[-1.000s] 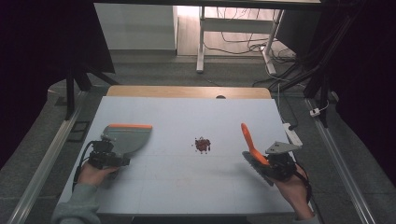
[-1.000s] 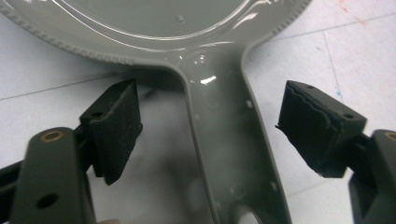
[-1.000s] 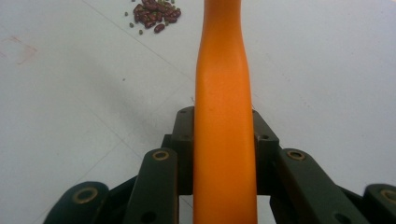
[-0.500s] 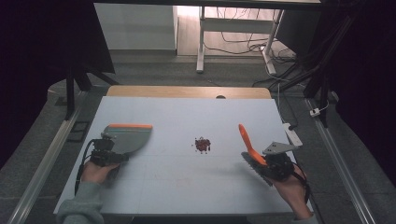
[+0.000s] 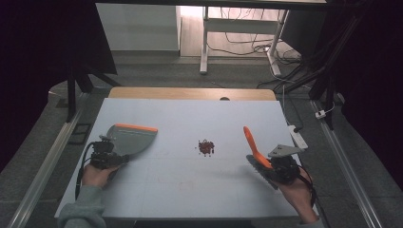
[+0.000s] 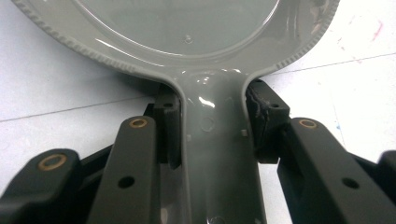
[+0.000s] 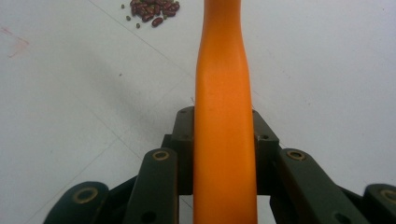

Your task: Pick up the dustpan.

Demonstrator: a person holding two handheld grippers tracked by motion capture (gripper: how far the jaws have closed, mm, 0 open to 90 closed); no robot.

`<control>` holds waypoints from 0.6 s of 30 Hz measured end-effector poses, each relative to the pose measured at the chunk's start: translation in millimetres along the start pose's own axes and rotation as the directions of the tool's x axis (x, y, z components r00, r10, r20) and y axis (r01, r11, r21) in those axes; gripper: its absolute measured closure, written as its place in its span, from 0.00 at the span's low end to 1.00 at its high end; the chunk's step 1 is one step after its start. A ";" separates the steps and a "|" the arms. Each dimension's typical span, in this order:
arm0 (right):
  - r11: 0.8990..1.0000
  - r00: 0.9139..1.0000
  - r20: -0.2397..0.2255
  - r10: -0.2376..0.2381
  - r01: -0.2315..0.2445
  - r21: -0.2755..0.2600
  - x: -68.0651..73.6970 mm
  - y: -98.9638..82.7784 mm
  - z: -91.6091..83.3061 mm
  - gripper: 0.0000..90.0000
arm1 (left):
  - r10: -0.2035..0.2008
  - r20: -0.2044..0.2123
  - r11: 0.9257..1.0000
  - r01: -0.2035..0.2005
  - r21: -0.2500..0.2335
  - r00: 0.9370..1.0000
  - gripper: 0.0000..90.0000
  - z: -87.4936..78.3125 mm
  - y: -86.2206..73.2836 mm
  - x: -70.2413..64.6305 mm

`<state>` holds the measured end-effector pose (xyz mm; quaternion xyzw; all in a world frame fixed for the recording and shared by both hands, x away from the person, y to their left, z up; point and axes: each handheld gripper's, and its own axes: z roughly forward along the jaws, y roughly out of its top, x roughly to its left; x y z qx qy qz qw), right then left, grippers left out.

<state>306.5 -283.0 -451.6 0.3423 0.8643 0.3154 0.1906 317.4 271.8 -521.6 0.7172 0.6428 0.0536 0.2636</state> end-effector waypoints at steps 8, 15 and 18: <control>1.000 1.000 0.000 -0.006 0.006 -0.011 0.7 0.8 -1.4 0.78 | 0.025 0.013 0.999 -0.025 -0.047 1.000 0.69 -5.1 -2.3 3.5; 1.000 1.000 0.000 -0.005 0.005 -0.017 0.6 1.1 -2.5 0.78 | 0.054 0.038 0.994 -0.050 -0.092 0.998 0.69 -9.3 -3.5 7.2; 1.000 1.000 0.002 -0.006 0.006 -0.022 -0.1 0.9 -3.2 0.78 | 0.071 0.046 0.991 -0.065 -0.119 0.996 0.69 -12.0 -4.4 8.9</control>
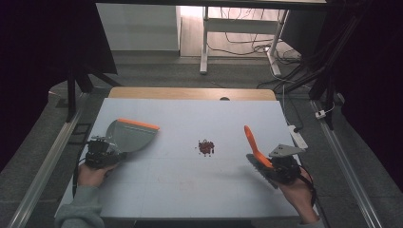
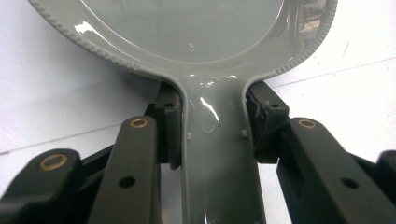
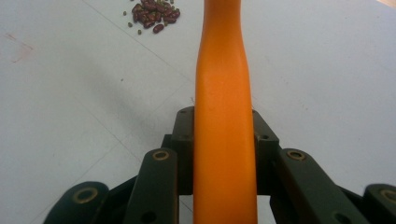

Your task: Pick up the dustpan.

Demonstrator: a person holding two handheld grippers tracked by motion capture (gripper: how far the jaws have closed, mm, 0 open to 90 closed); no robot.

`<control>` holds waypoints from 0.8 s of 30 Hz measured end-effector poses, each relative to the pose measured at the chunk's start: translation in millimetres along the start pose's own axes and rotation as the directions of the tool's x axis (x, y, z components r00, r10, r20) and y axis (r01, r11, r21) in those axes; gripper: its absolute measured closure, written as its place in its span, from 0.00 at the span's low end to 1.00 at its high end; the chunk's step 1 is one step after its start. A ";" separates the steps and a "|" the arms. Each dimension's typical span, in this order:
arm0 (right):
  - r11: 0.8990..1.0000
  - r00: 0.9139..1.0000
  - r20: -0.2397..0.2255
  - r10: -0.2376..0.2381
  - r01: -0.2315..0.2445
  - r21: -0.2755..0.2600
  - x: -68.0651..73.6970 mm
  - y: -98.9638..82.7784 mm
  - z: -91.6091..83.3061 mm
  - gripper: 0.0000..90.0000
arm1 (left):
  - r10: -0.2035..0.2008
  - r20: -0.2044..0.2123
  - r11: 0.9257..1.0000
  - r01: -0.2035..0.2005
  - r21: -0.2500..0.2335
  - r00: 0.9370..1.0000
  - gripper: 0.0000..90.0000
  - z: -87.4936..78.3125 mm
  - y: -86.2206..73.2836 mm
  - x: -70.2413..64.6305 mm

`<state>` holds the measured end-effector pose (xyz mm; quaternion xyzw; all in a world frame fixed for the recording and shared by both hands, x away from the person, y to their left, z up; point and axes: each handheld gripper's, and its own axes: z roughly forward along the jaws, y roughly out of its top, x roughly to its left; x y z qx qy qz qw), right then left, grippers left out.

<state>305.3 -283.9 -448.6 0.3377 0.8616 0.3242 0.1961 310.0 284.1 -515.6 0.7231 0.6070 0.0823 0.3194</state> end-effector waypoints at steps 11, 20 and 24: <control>1.000 1.000 -0.002 0.013 -0.013 -0.015 -2.6 0.7 -2.5 0.78 | 0.068 0.079 0.995 -0.062 -0.081 0.995 0.69 -7.9 0.2 -0.2; 0.999 1.000 -0.005 0.025 -0.025 -0.029 -5.2 3.5 -1.2 0.78 | 0.123 0.129 0.986 -0.106 -0.132 0.984 0.69 -13.6 3.1 -1.8; 0.999 1.000 -0.004 0.026 -0.026 -0.033 -3.6 5.1 -2.4 0.78 | 0.156 0.134 0.981 -0.137 -0.139 0.979 0.69 -16.8 5.4 -5.3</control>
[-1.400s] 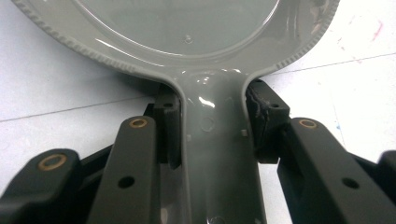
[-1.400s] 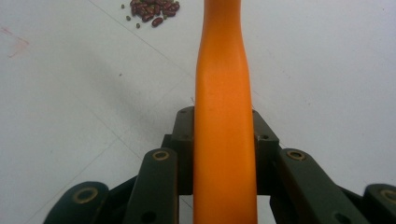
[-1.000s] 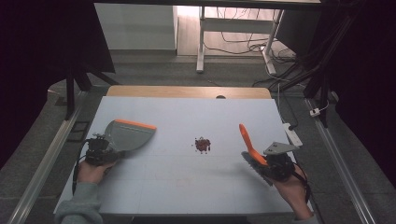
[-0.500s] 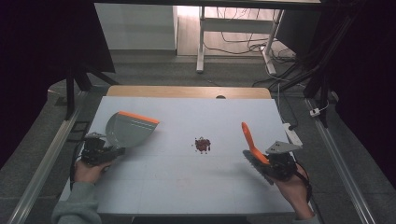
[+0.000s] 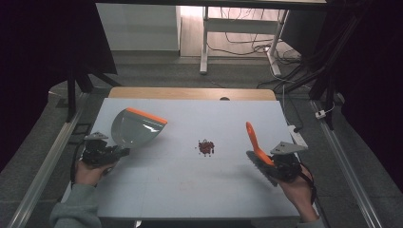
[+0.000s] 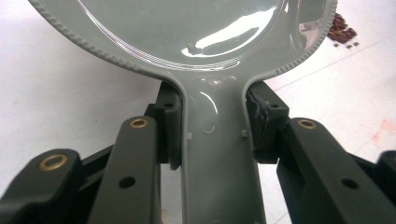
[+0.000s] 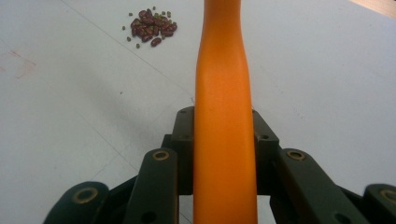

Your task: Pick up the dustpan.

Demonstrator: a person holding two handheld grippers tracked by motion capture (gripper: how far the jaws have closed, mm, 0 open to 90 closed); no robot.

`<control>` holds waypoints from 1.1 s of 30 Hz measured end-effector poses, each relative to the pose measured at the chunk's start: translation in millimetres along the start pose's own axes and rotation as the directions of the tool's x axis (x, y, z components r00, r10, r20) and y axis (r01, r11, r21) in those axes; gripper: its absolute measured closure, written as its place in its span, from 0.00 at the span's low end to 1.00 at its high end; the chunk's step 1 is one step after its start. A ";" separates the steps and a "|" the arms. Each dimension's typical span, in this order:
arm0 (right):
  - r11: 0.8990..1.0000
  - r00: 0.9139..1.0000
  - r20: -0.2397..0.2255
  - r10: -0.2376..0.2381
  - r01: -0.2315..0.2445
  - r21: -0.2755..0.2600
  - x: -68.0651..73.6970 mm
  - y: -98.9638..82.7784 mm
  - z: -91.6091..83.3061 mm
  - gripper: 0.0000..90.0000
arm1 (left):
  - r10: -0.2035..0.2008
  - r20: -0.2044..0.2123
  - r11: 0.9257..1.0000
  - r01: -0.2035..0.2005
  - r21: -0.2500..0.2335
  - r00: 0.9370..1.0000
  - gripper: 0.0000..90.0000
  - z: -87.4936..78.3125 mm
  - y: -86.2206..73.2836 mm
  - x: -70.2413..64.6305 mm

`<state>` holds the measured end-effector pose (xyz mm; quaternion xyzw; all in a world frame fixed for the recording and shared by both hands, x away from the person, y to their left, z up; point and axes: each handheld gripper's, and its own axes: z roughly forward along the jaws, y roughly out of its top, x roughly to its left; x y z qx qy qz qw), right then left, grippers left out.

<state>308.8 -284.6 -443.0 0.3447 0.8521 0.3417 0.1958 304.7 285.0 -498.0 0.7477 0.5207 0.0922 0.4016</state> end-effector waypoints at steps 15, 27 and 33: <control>1.000 1.000 0.002 -0.021 0.021 -0.022 10.0 3.7 -1.4 0.78 | 0.085 0.075 0.996 -0.083 -0.033 0.994 0.69 -12.3 5.9 -15.7; 0.999 1.000 -0.007 -0.014 0.013 -0.035 8.8 5.5 -2.0 0.78 | 0.129 0.131 0.992 -0.125 -0.033 0.983 0.69 -12.8 9.5 -25.6; 0.999 1.000 -0.003 -0.020 0.020 -0.042 10.4 6.6 -2.7 0.78 | 0.171 0.157 0.985 -0.170 -0.020 0.973 0.69 -10.9 11.9 -33.4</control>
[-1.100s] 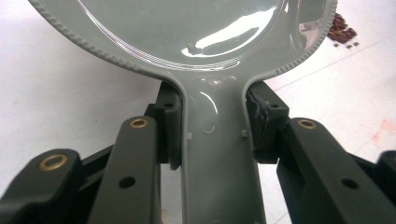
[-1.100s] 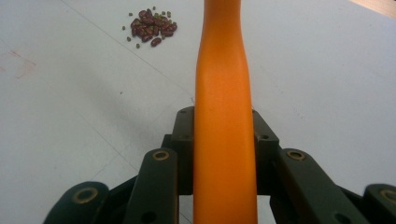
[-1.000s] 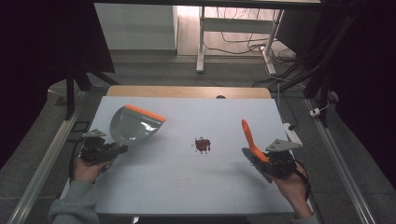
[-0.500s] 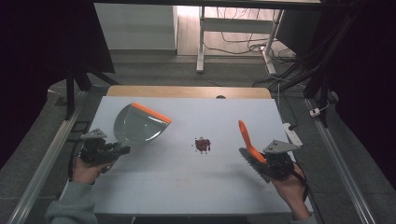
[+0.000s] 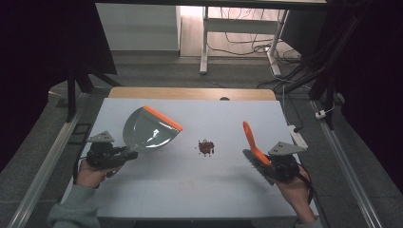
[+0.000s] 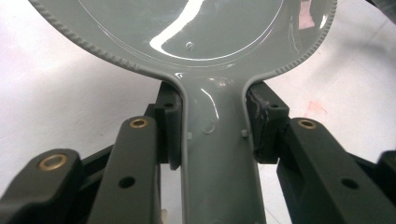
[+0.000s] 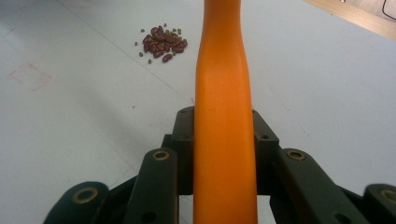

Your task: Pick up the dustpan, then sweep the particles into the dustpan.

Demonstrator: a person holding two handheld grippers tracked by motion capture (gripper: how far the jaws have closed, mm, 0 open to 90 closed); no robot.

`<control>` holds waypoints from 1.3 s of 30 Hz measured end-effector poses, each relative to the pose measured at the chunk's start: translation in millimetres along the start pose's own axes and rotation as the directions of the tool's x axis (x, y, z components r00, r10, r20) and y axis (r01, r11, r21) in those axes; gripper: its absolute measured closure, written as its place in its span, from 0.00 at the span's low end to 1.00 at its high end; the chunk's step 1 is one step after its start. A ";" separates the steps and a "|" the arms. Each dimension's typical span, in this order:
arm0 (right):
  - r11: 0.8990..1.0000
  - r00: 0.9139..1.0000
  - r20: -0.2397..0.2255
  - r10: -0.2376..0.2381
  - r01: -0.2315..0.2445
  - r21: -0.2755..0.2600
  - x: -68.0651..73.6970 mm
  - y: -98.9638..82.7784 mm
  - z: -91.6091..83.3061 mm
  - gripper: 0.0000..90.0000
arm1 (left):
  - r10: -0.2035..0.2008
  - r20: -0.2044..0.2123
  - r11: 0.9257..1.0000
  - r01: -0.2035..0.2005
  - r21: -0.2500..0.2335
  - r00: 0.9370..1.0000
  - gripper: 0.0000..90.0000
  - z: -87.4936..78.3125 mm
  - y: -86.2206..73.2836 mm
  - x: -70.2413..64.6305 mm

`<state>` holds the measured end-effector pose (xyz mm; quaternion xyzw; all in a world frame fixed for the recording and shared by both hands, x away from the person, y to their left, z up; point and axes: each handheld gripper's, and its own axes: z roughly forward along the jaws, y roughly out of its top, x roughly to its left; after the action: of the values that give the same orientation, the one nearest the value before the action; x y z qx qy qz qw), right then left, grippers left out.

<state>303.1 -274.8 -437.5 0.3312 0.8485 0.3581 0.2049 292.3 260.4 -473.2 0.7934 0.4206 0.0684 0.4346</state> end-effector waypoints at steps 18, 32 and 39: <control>1.000 0.999 -0.031 0.021 -0.021 -0.009 -1.2 4.8 8.2 0.78 | 0.091 0.085 0.993 -0.097 0.073 0.992 0.69 9.1 2.8 -14.6; 1.000 0.999 -0.051 0.015 -0.016 -0.022 0.8 20.7 19.1 0.78 | 0.122 0.101 0.983 -0.134 0.124 0.987 0.69 14.5 2.9 -19.1; 0.999 0.999 -0.050 0.018 -0.019 -0.028 0.8 26.7 23.6 0.78 | 0.128 0.105 0.978 -0.143 0.152 0.986 0.69 18.7 2.4 -22.6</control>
<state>327.5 -249.1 -433.2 0.3271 0.8451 0.3801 0.1854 288.2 231.5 -477.0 0.8547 0.3487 0.0265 0.3837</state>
